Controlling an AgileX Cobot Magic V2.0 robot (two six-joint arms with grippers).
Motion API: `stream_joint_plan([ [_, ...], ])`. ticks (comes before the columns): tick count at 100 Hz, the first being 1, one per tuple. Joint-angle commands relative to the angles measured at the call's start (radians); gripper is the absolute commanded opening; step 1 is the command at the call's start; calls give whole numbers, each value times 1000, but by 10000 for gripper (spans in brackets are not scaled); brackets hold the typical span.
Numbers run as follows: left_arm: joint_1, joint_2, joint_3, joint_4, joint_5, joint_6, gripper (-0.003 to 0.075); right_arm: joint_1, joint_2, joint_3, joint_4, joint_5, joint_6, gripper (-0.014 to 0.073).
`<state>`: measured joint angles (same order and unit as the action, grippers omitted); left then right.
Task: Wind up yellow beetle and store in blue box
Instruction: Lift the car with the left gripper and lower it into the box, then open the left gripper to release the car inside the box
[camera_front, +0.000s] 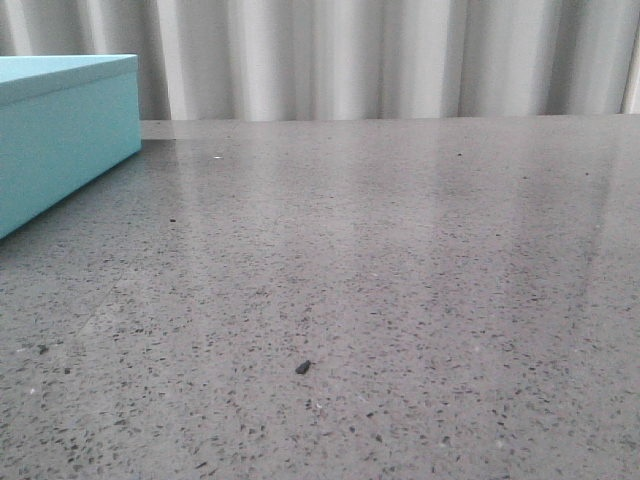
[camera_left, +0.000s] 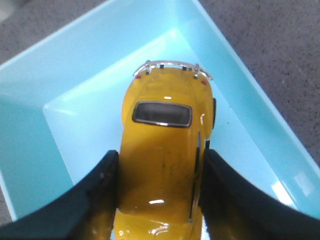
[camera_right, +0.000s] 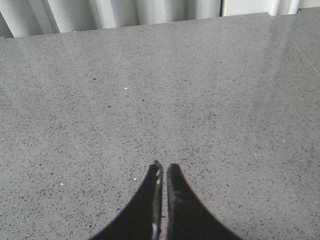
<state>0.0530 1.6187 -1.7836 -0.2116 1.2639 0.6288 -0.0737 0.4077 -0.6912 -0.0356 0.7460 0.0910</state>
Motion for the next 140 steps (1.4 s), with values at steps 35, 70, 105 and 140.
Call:
stream_joint_plan([
  [35,4,120,24,-40,5,-19,94,1,6,-22,-17,-67,-6,-61],
  [70,4,204,25,-57,5,-69,263,1,6,-22,-17,-67,-6,-61],
  [105,4,214,25,-57,5,-96,468,1,6,-22,-17,-67,-6,-61],
  [140,4,165,-15,-149,-11,-196,61,1,6,-22,-17,-69,-6,-61],
])
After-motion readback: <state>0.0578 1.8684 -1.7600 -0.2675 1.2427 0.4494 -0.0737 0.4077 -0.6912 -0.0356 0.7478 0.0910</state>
